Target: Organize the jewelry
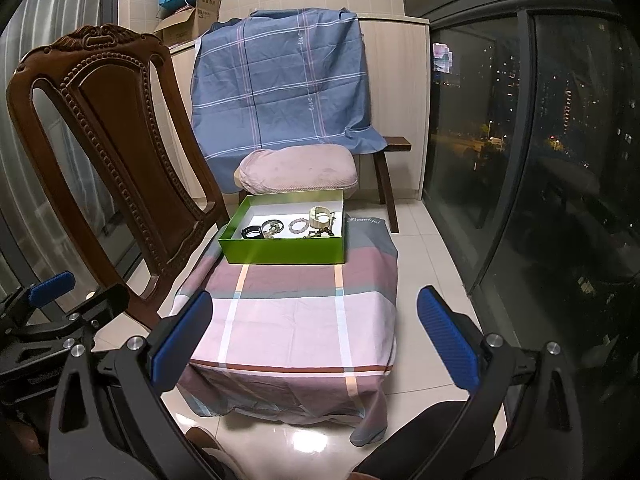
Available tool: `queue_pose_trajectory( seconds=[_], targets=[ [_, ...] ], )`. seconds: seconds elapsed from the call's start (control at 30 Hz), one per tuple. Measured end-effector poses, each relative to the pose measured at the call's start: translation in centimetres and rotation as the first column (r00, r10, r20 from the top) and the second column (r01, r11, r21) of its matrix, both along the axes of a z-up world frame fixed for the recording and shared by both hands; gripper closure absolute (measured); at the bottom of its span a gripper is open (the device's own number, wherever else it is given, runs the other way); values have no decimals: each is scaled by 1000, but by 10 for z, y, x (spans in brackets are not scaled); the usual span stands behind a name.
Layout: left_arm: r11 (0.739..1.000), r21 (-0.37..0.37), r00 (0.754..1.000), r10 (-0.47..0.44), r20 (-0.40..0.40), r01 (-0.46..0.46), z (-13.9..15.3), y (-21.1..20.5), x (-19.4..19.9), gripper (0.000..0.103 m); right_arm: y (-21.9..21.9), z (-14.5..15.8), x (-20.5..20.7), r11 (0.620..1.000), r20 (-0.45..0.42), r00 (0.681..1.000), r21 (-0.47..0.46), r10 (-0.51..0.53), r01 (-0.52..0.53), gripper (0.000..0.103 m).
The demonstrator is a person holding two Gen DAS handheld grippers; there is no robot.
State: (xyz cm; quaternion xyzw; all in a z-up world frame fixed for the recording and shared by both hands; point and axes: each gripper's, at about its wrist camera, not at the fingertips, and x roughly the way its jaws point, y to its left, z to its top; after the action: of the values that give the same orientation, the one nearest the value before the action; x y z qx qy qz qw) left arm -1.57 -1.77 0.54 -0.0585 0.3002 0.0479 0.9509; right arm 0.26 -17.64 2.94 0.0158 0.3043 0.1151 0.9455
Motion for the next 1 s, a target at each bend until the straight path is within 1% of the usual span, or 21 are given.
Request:
queue_pose_trajectory(
  seconds=[1.0],
  targets=[
    [1000,5,1000,-15,-7,15,1,-6,3,4,-1,0,5,1000,-6,1000,-5,-7,7,3]
  ],
)
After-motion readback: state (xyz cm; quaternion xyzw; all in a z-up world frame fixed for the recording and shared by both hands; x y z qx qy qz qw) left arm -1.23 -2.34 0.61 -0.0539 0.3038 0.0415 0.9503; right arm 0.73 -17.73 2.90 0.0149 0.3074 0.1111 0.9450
